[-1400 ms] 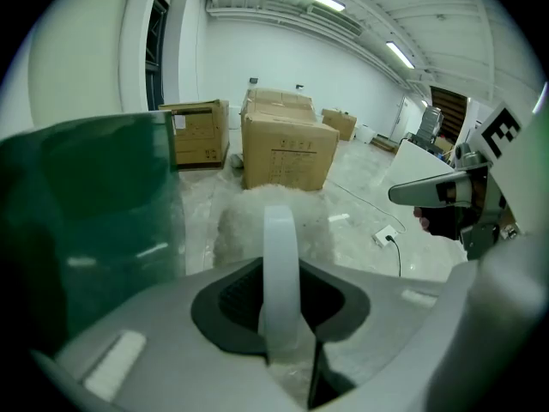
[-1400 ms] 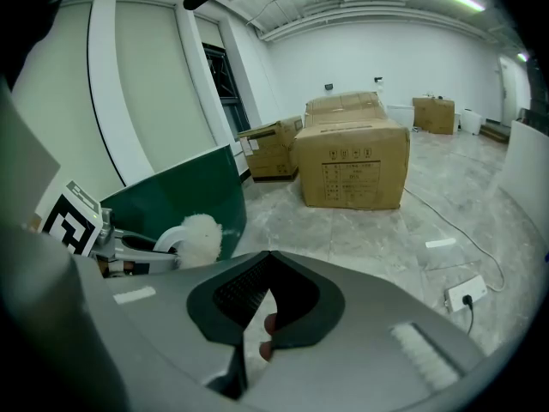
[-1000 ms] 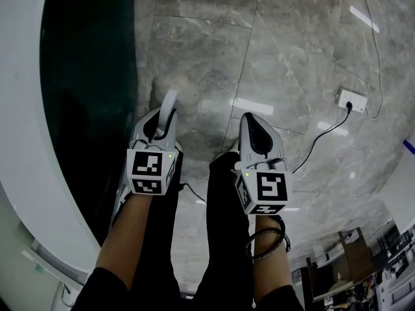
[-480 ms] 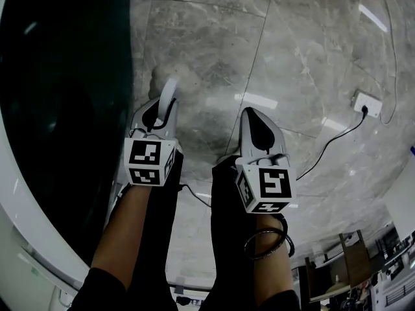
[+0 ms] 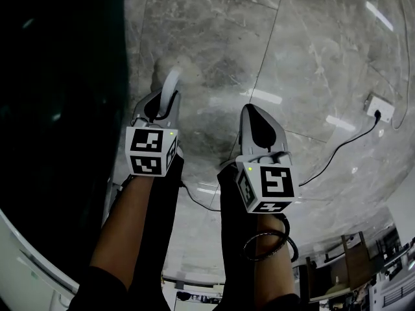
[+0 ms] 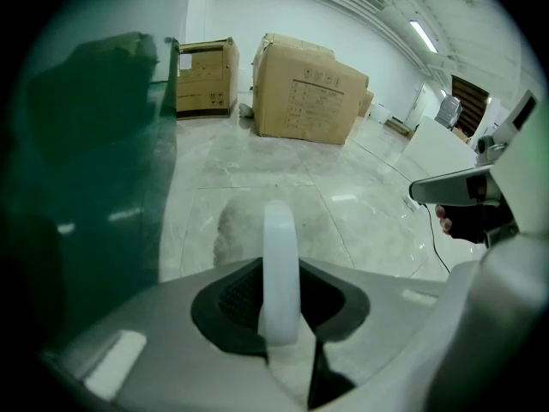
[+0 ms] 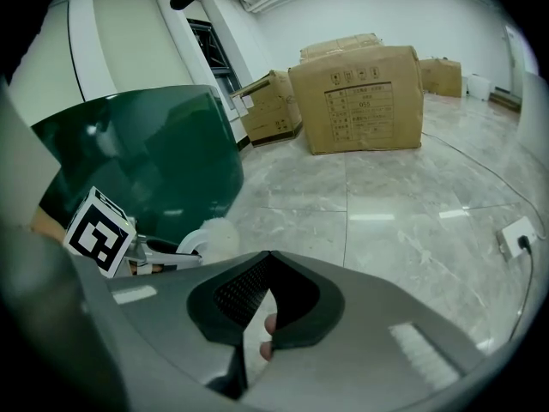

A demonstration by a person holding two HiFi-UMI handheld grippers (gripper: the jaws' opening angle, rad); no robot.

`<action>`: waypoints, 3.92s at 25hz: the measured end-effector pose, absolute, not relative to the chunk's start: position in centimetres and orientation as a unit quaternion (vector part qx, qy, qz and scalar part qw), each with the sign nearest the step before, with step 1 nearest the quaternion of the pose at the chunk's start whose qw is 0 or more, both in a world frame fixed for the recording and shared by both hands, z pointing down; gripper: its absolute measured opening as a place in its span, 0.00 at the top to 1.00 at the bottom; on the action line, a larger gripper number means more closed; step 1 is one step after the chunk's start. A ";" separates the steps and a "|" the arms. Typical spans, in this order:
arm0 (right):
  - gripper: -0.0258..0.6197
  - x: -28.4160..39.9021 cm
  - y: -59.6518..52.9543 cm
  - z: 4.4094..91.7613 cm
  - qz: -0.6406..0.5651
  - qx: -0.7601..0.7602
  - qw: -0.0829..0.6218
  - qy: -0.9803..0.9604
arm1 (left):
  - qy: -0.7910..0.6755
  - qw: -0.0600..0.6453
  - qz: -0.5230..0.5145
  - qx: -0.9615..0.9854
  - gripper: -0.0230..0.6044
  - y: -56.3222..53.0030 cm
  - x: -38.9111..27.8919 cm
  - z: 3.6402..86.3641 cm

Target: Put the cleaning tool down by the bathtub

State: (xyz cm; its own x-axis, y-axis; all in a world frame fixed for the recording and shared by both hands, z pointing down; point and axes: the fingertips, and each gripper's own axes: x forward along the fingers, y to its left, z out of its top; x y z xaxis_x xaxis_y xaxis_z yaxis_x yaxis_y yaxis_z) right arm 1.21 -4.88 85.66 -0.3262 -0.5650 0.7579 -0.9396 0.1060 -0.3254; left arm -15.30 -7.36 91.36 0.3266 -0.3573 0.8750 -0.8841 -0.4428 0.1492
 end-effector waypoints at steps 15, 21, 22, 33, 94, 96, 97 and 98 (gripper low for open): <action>0.92 2.2 -3.6 93.0 0.422 0.528 0.247 -0.695 | -0.402 0.336 0.426 0.738 0.84 -6.5 -15.1 99.8; 0.92 2.1 -3.3 94.7 0.425 0.527 0.246 -0.694 | -0.400 0.335 0.432 0.736 0.84 -6.3 -15.3 101.9; 0.92 2.1 -3.2 95.0 0.425 0.527 0.246 -0.693 | -0.400 0.336 0.432 0.735 0.84 -6.2 -15.4 102.3; 0.92 1.6 -2.5 96.8 0.425 0.531 0.244 -0.691 | -0.392 0.331 0.436 0.740 0.84 -5.5 -15.4 104.4; 0.92 1.6 -4.8 69.0 0.357 0.570 0.182 -0.717 | -0.402 0.242 0.372 0.801 0.93 -8.1 -12.0 74.9; 0.92 1.6 -5.2 67.2 0.353 0.573 0.175 -0.719 | -0.402 0.231 0.368 0.806 0.95 -8.5 -11.8 72.9; 0.92 1.6 -5.4 66.3 0.352 0.574 0.171 -0.720 | -0.402 0.227 0.367 0.807 0.95 -8.7 -11.7 72.0; 0.92 1.6 -5.6 65.4 0.350 0.575 0.168 -0.720 | -0.403 0.223 0.365 0.809 0.96 -8.8 -11.6 71.0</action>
